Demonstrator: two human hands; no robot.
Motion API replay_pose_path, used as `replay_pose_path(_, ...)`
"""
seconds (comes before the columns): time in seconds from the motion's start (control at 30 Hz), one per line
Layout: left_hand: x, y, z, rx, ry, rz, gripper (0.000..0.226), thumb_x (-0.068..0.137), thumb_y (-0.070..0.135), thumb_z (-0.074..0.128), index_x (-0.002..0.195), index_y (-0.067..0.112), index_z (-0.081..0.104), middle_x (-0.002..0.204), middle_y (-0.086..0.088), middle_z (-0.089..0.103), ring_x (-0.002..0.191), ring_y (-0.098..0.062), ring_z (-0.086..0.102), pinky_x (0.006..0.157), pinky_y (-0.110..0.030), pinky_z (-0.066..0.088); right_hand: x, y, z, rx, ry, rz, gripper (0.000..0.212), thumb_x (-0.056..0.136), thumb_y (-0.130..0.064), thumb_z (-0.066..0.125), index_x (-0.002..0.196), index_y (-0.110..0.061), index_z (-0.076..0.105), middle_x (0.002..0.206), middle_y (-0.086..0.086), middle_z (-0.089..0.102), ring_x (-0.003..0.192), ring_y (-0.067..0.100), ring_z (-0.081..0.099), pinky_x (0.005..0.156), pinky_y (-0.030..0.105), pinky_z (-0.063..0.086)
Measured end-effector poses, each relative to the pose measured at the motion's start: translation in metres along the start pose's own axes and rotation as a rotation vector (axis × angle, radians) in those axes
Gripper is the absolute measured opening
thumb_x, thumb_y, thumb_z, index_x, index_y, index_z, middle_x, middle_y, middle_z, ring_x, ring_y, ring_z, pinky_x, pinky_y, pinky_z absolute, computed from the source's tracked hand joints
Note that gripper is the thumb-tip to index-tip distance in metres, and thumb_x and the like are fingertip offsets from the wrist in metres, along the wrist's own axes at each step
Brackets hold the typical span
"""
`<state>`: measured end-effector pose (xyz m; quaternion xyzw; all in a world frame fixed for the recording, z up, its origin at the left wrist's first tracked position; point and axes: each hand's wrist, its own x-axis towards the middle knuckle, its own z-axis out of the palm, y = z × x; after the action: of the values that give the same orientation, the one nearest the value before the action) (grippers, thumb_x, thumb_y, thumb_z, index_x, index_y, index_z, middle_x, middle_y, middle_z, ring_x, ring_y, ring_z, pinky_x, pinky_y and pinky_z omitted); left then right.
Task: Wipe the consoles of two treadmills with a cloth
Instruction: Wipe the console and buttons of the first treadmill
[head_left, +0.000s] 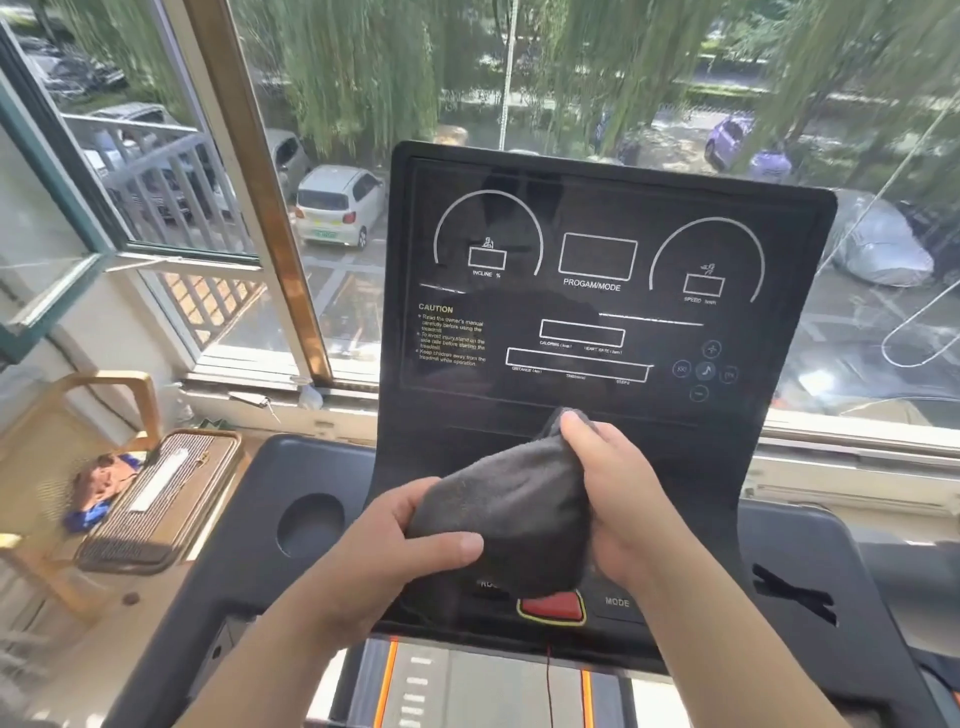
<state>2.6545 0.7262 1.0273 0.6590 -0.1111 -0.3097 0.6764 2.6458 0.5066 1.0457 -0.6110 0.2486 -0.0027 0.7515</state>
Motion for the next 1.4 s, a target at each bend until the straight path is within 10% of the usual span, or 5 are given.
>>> replay_pose_path(0.17,-0.010,0.029,0.004,-0.005,0.041,0.093,0.038,0.080,0.024,0.078,0.117,0.022,0.072,0.111,-0.016,0.072,0.106,-0.032,0.071,0.091,-0.047,0.060,-0.006,0.017,0.025,-0.003,-0.102,0.138,0.038,0.105,-0.050,0.052,0.113,-0.016,0.069,0.087,0.003,0.080,0.069,0.016,0.076,0.056,0.029,0.058)
replay_pose_path(0.5,-0.013,0.035,-0.029,-0.351,-0.139,0.085,0.053,0.073,0.008,0.067,0.125,0.005,0.066,0.111,-0.021,0.069,0.103,-0.034,0.066,0.093,-0.047,0.054,-0.014,0.037,0.019,0.278,-0.422,0.411,0.067,0.097,-0.060,0.054,0.141,-0.011,0.064,0.144,0.020,0.061,0.133,0.041,0.058,0.119,0.055,0.036)
replay_pose_path(0.73,0.024,-0.018,-0.066,0.382,0.458,-0.216,0.012,0.076,0.011,0.071,0.085,0.019,0.070,0.081,-0.005,0.073,0.084,-0.024,0.070,0.075,-0.040,0.059,-0.009,0.066,0.023,-0.127,-0.109,0.274,0.027,0.087,-0.008,0.069,0.114,-0.007,0.069,0.105,0.015,0.079,0.098,0.036,0.075,0.085,0.048,0.058)
replay_pose_path(1.1,0.045,-0.093,0.014,1.351,0.396,-0.260,0.093,0.078,0.091,0.034,0.152,0.034,0.034,0.172,-0.006,0.004,0.156,-0.035,-0.001,0.121,-0.059,0.014,-0.018,0.076,0.016,-0.479,0.057,0.088,0.034,0.102,-0.012,0.053,0.131,-0.025,0.065,0.112,-0.005,0.072,0.097,0.016,0.070,0.069,0.022,0.057)
replay_pose_path(1.4,0.051,-0.104,-0.004,1.220,0.591,0.235,0.073,0.078,0.062,0.074,0.135,0.019,0.060,0.137,-0.003,0.057,0.126,-0.024,0.048,0.103,-0.042,0.049,-0.013,0.083,0.001,-0.694,-0.028,-0.044,0.023,0.102,-0.019,0.057,0.117,-0.029,0.070,0.104,-0.015,0.070,0.087,0.000,0.065,0.068,0.010,0.054)
